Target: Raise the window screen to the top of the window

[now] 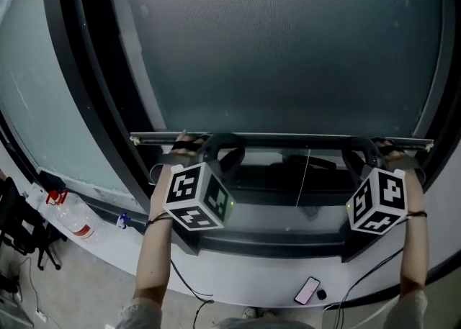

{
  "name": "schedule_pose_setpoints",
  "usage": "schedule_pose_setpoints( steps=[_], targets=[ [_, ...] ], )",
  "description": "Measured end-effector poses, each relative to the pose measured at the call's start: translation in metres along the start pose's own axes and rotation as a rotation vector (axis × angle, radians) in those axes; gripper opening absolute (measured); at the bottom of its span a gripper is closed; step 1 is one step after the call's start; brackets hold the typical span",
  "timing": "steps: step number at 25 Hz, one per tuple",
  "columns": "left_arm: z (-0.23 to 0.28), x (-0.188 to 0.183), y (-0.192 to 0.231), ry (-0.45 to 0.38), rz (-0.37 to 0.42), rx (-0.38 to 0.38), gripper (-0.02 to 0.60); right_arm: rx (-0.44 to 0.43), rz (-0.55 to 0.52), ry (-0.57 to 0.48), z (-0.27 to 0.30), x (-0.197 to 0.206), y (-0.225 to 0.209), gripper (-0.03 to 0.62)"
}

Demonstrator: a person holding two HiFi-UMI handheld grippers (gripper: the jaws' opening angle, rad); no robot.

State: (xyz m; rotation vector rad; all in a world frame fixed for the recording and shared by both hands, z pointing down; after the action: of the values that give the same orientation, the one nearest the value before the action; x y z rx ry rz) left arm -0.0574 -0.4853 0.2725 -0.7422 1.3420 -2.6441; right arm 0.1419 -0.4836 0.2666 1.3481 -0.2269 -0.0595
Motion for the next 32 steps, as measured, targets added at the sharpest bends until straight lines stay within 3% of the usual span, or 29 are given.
schedule_pose_setpoints(
  steps=[6,9,12,16,21,32],
  targets=[
    [-0.052,-0.037,0.101,-0.01,0.064,-0.122,0.028,0.15,-0.037,0.001,-0.013,-0.019,-0.117,0.02],
    [-0.075,-0.054,0.135,0.018,0.089,-0.152,0.028,0.181,-0.06,0.026,-0.023,-0.026,-0.161,0.02],
    [-0.089,-0.061,0.157,0.058,0.12,-0.148,0.028,0.189,-0.097,0.047,-0.026,-0.033,-0.186,0.02],
    [-0.1,-0.074,0.178,0.083,0.166,-0.232,0.028,0.243,-0.109,0.052,-0.03,-0.033,-0.212,0.02],
    [-0.118,-0.088,0.212,0.14,0.195,-0.259,0.026,0.288,-0.126,0.074,-0.039,-0.039,-0.252,0.02],
    [-0.189,-0.138,0.316,0.2,0.265,-0.44,0.026,0.491,-0.173,0.123,-0.071,-0.062,-0.383,0.02]
  ],
)
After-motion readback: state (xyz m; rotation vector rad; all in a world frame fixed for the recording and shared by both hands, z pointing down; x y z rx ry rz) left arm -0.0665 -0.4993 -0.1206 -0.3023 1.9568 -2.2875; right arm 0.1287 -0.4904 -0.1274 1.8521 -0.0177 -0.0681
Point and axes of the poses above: the fingertips, and each gripper's own axes: z forward along the fingers, y to its left, x out of its underside, the point moved 1 cm from there along -z, backward along the fingers, and after that the axes turned 11 degrees about x, right-handed, at the moved point
